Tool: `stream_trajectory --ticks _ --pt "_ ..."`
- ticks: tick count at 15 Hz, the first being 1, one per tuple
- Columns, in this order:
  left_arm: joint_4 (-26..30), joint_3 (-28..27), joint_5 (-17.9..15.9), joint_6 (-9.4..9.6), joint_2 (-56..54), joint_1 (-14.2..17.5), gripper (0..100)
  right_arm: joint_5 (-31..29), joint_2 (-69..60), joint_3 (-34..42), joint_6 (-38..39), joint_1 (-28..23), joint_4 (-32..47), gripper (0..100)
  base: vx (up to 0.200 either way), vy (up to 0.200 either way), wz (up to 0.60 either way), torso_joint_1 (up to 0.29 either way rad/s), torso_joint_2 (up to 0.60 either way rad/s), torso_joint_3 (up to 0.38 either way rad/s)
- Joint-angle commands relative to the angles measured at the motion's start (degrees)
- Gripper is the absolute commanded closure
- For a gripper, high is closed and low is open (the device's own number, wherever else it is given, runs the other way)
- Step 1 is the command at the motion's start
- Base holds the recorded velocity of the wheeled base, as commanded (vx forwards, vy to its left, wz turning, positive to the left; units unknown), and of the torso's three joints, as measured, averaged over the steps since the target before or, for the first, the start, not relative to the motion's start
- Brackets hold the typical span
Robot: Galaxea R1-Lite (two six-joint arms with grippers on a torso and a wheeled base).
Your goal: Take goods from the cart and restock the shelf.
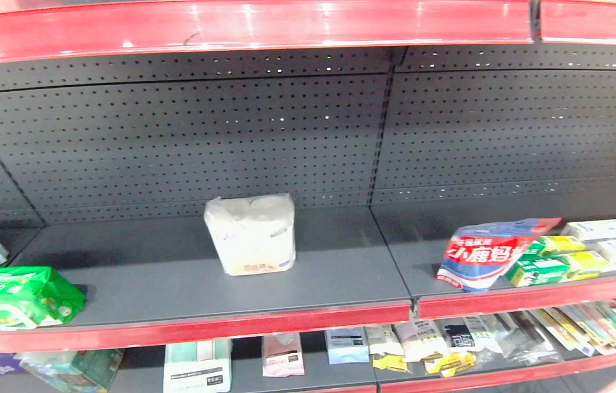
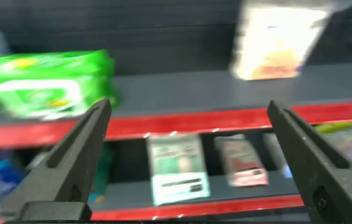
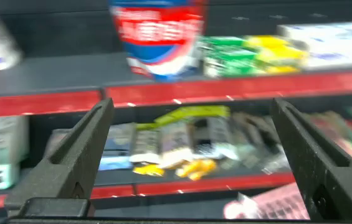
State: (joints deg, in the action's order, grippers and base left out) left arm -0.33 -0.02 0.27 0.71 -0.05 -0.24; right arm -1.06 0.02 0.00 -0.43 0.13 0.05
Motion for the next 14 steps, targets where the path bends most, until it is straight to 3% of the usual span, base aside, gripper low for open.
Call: stream_trajectory --ticks 1,14 --pt "0.0 0.0 0.0 0.0 0.0 0.0 0 0.0 0.1 0.0 0.0 0.0 0.0 0 0.0 0.0 -0.6 -0.007 0.01 0.002" --pt "0.1 0.0 0.0 -0.18 0.0 0.0 0 0.1 0.1 0.0 0.0 0.0 0.0 0 0.0 0.0 -0.6 0.002 0.0 0.002"
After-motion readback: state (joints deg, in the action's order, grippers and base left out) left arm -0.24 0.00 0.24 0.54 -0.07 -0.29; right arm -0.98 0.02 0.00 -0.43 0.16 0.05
